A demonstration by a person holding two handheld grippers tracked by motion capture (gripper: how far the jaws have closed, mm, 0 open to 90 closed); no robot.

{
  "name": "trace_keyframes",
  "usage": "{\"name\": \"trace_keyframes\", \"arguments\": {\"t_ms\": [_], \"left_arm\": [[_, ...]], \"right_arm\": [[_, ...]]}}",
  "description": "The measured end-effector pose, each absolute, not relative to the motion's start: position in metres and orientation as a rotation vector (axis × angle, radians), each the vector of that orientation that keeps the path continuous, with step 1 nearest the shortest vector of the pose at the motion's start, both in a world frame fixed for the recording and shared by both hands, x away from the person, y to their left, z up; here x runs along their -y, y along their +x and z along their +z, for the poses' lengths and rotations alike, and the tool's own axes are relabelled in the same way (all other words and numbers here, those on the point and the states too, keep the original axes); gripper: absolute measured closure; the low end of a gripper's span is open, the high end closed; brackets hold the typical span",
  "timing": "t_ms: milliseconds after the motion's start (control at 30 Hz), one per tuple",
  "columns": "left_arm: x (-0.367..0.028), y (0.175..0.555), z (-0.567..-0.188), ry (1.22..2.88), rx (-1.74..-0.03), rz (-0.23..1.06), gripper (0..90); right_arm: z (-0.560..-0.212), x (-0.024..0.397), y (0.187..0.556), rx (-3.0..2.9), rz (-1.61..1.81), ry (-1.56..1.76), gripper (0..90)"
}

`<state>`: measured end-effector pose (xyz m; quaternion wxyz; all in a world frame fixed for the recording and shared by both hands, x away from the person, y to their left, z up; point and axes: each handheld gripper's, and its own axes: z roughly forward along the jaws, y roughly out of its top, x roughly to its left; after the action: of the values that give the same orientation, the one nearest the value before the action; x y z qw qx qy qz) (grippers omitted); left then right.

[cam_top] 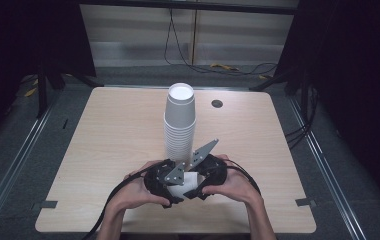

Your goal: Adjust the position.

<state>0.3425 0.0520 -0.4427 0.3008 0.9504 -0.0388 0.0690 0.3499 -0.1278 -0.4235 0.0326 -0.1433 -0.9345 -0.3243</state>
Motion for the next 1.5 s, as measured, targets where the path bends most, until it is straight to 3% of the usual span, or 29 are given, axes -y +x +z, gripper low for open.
{"name": "trace_keyframes", "arguments": {"t_ms": [1100, 1500], "left_arm": [[-0.071, 0.349, -0.449, 2.28, 0.061, 0.082, 14.3], [-0.09, 0.352, -0.439, 2.107, 0.037, 0.054, 15.1]], "right_arm": [[-0.421, 0.133, 0.349, 2.852, -0.993, -0.434, 23.6], [-0.422, 0.135, 0.348, 2.864, -1.009, -0.43, 23.5]]}}
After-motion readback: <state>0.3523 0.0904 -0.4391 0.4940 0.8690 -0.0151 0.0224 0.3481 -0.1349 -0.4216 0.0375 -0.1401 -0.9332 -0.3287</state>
